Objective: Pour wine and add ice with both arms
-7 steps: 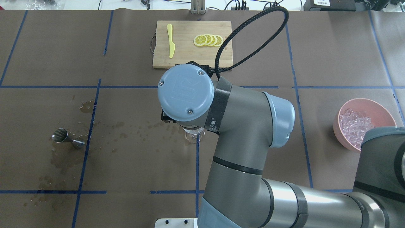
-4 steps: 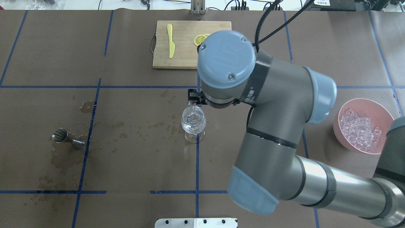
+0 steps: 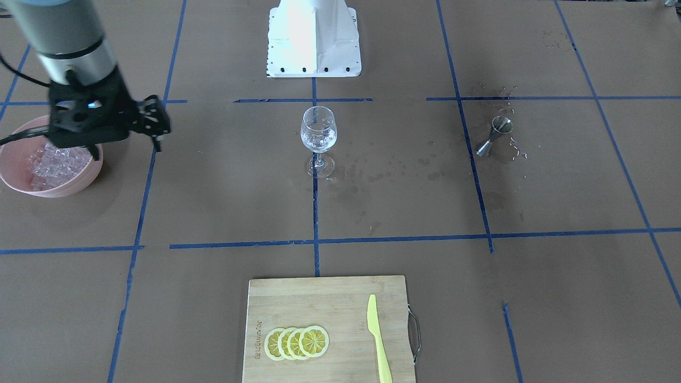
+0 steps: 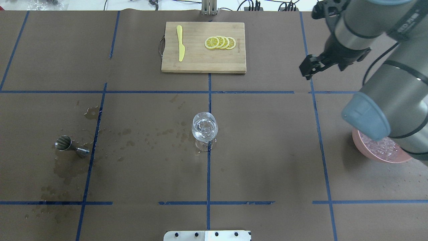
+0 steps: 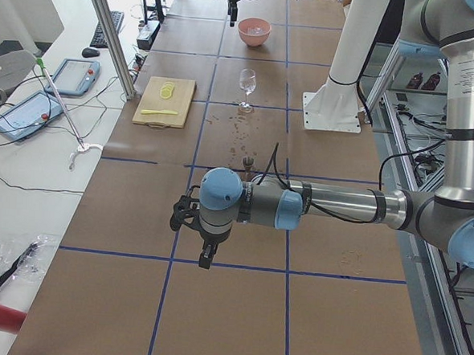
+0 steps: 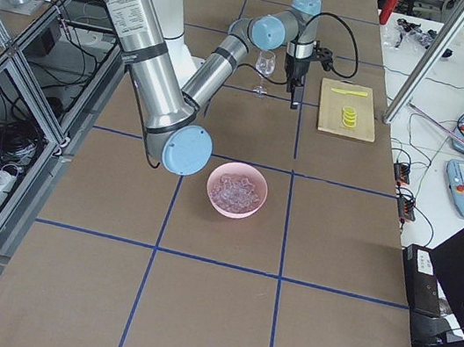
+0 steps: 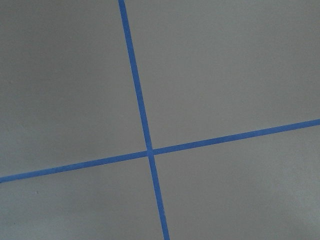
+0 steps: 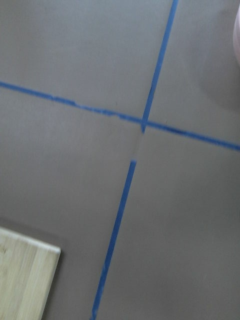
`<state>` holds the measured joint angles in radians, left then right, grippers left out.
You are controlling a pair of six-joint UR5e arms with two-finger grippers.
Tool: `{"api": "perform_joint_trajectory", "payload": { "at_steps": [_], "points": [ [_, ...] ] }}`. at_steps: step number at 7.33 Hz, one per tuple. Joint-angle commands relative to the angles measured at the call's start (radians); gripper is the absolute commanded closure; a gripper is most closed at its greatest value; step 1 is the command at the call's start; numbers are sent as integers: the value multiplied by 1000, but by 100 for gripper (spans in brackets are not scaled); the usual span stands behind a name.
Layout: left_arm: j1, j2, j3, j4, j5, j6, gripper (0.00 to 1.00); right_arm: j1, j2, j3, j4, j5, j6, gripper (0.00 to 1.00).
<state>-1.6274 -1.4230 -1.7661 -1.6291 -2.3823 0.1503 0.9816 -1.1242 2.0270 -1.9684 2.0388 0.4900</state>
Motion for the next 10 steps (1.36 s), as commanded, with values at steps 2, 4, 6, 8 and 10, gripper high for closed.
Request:
{"api": "perform_joint_trajectory", "payload": {
  "at_steps": [2,4,6,8,10],
  "points": [
    [1,6,0,2,0,0,0,338,-343,-111,209,185,-519,0],
    [1,16,2,5,0,-2,0,518,-457,-207,215,181,-639,0],
    [3,21,2,6,2,-2,0,568,-552,-231,215,176,-640,0],
    [12,24,4,9,3,-3,0,646,-607,-222,215,196,-640,0],
    [18,56,-4,9,44,-2,0,646,-627,-228,215,195,-627,0]
  ]
}}
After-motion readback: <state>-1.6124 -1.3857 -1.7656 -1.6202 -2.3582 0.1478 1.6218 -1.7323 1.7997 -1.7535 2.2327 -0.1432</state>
